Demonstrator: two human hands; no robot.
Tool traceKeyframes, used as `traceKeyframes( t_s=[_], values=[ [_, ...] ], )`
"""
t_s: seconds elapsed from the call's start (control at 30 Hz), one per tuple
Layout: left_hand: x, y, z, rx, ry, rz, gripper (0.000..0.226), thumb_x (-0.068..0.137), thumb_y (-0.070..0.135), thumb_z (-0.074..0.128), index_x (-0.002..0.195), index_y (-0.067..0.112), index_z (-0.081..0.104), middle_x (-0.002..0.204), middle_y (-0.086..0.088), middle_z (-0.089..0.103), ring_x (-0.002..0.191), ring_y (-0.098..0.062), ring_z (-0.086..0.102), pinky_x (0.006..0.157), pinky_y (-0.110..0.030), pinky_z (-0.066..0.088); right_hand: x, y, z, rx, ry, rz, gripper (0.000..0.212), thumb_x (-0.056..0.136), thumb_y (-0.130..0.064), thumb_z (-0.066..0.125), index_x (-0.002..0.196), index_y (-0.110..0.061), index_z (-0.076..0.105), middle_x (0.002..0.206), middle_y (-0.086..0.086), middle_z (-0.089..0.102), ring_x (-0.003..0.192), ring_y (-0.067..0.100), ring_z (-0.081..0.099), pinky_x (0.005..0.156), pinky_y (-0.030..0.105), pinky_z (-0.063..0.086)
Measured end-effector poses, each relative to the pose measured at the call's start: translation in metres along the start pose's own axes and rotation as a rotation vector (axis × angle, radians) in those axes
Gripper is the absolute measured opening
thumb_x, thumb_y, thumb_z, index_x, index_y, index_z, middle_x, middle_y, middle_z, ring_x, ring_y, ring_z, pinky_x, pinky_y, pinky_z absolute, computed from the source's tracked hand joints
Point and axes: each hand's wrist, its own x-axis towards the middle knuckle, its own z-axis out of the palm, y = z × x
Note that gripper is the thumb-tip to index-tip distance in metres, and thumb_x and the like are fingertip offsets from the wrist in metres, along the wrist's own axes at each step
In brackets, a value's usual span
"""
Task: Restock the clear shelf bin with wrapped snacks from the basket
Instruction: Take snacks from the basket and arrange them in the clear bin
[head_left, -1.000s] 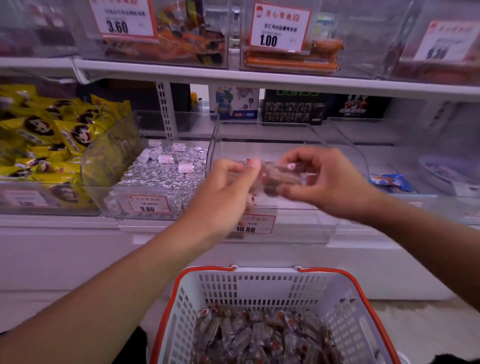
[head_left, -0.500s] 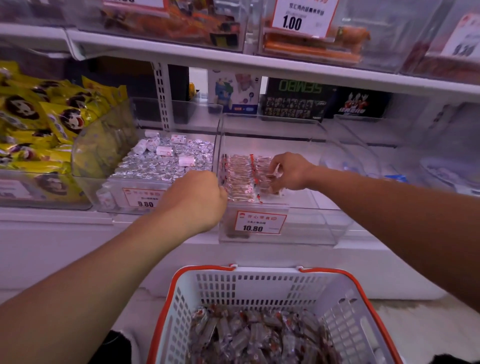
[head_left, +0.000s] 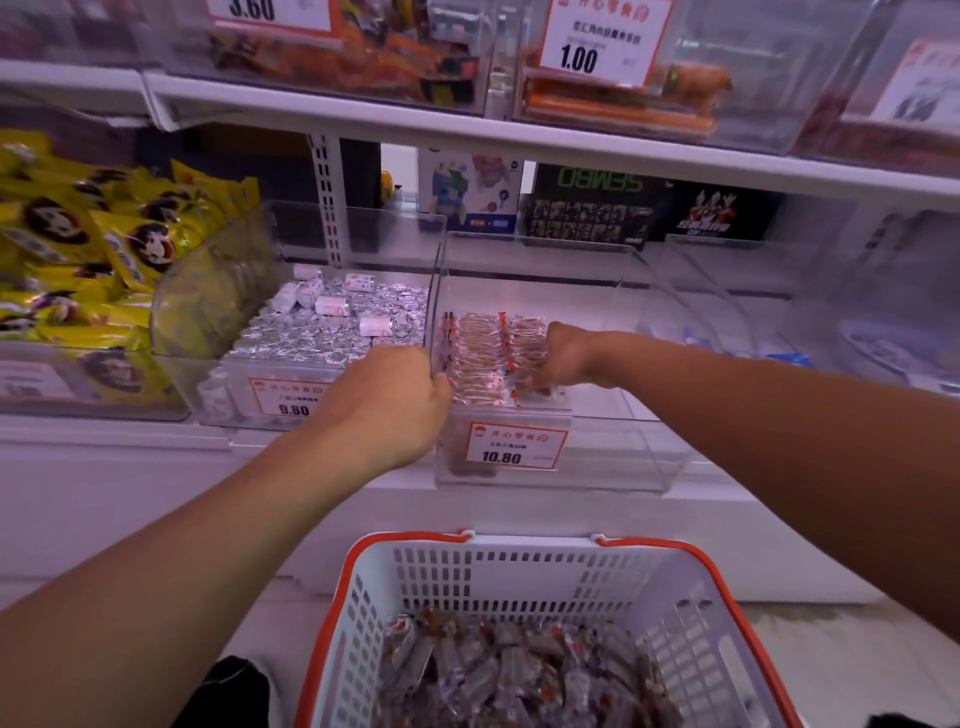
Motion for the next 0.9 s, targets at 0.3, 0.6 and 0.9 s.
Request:
traceKeyframes(
  t_s=[0.3,0.6,0.9],
  values=[
    [-0.034,-0.002,-0.035,-0.456,-0.375,0.068,0.043,0.072,0.044,0.052,0.041,0.015,0.050,0.037,0.003,0.036,0.036,-0.014,0.031,0.038,-0.022,0.031,-0.118,0.005,0.018,0.033,1.055,-0.736,0.009,0.095,-0.028,0.056,0.094,-0.024,0.064,0.075,-0.011,0.062,0.066,0.006,0.057,0.061,0.025,0.046],
    [-0.123,-0.013,0.152,0.198,-1.160,-0.210,0.039,0.098,0.029,0.055,0.127,0.003,0.055,0.120,-0.018,0.061,0.089,-0.028,0.068,0.073,-0.035,0.057,-0.139,0.139,0.268,-0.260,-0.331,-0.132,0.040,0.090,-0.034,0.063,0.126,-0.017,0.059,0.128,0.011,0.062,0.117,0.031,0.058,0.094,0.035,0.047],
    [-0.211,-0.038,0.271,-0.002,-1.181,-0.560,0.064,0.097,0.044,0.059,0.144,0.003,0.046,0.143,-0.019,0.051,0.123,-0.033,0.055,0.106,-0.042,0.045,-0.169,0.223,0.322,-0.166,-0.743,0.154,0.051,0.098,-0.034,0.057,0.143,-0.011,0.049,0.146,0.016,0.049,0.132,0.027,0.047,0.093,0.013,0.039]
  ],
)
